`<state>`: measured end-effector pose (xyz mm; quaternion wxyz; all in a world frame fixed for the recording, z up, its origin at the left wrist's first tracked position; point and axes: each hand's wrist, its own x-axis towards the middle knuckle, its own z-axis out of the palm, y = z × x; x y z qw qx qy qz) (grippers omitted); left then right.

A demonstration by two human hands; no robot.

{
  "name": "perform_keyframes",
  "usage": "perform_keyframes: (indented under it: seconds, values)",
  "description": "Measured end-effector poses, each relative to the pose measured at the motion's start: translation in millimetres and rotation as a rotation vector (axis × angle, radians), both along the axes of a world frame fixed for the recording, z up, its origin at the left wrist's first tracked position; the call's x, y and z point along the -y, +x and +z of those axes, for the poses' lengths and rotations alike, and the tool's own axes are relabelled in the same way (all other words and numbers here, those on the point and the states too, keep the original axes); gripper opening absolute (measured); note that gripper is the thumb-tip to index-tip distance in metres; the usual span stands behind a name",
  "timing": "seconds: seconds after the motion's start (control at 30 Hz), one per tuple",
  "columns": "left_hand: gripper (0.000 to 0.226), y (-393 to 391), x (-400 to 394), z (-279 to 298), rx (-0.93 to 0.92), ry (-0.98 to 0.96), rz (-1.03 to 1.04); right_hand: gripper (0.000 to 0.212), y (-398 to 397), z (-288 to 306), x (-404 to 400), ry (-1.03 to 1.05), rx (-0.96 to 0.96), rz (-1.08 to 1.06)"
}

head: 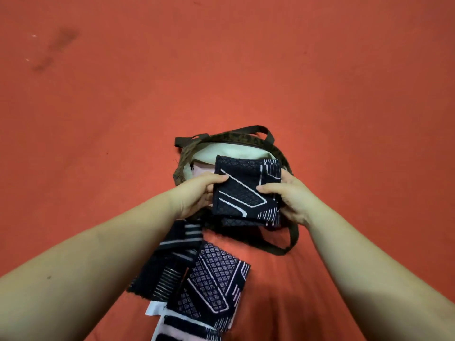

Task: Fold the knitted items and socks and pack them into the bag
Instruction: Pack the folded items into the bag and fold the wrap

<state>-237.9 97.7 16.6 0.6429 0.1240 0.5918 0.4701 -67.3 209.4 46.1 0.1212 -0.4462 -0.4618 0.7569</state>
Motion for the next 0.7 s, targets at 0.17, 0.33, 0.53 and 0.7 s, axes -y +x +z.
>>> perform_keyframes:
  seconds: [0.17, 0.33, 0.53, 0.7]
  values:
    - [0.026, 9.9, -51.9, -32.3, -0.154, -0.057, 0.191, 0.051, -15.8, -29.5, -45.4, 0.384, 0.273, -0.026]
    - [0.025, 28.3, -87.6, -67.7, -0.49, -0.143, 0.172, 0.065, -23.5, -73.6, -63.2, 0.771, 0.538, 0.056]
    - [0.081, 42.2, -78.8, -91.6, -1.302, -0.136, -0.22, 0.082, -7.0, -113.5, -45.5, 1.311, 0.835, 0.28]
    - [0.061, 32.9, -70.7, -109.4, -1.779, 0.146, -0.624, 0.056, 14.9, -136.9, -49.7, 1.514, 0.908, 0.638]
